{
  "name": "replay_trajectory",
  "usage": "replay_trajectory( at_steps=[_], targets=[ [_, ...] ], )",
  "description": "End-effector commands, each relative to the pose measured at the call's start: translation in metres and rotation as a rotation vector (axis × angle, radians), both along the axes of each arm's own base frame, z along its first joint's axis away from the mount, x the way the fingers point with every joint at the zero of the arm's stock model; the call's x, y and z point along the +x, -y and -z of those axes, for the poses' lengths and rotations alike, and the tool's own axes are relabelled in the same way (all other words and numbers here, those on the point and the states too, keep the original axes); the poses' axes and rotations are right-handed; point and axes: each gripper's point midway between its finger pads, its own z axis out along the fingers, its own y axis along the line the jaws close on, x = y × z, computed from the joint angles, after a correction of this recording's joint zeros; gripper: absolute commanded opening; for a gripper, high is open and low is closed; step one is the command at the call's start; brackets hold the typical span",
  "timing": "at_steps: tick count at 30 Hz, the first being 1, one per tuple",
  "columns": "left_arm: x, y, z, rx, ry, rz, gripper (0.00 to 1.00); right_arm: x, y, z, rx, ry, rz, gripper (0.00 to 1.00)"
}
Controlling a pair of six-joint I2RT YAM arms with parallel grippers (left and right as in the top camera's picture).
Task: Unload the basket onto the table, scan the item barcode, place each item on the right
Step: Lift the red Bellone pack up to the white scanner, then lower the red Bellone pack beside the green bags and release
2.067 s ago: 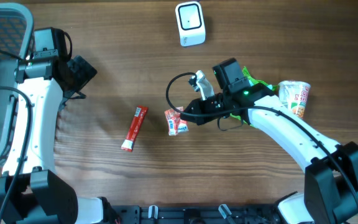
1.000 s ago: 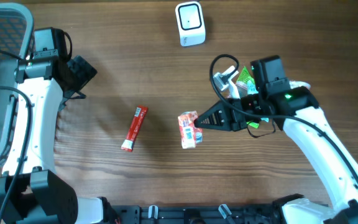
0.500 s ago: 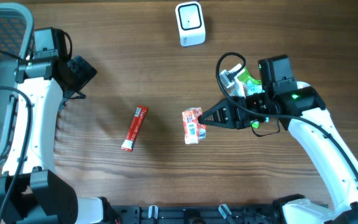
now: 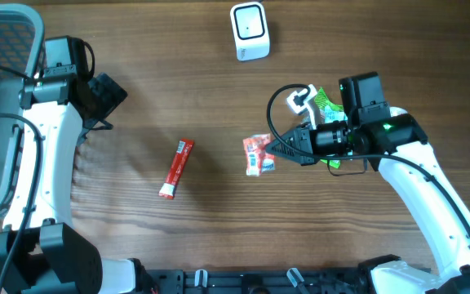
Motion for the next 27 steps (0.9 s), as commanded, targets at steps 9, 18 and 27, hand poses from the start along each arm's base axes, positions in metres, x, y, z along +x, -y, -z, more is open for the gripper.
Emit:
replay_trajectory(
  at_steps=[9,18,27],
  targets=[
    [0.002,-0.004,-0.005,0.016,0.009,0.006,1.0,0.103,0.063,-0.087,-0.382,0.172,0.518,0.04],
    [0.002,-0.004,-0.005,0.016,0.009,0.006,1.0,0.224,0.038,-0.127,-0.787,0.55,0.663,0.04],
    [0.002,-0.004,-0.005,0.016,0.009,0.006,1.0,0.291,-0.007,-0.023,-1.444,0.884,0.561,0.04]
  ],
)
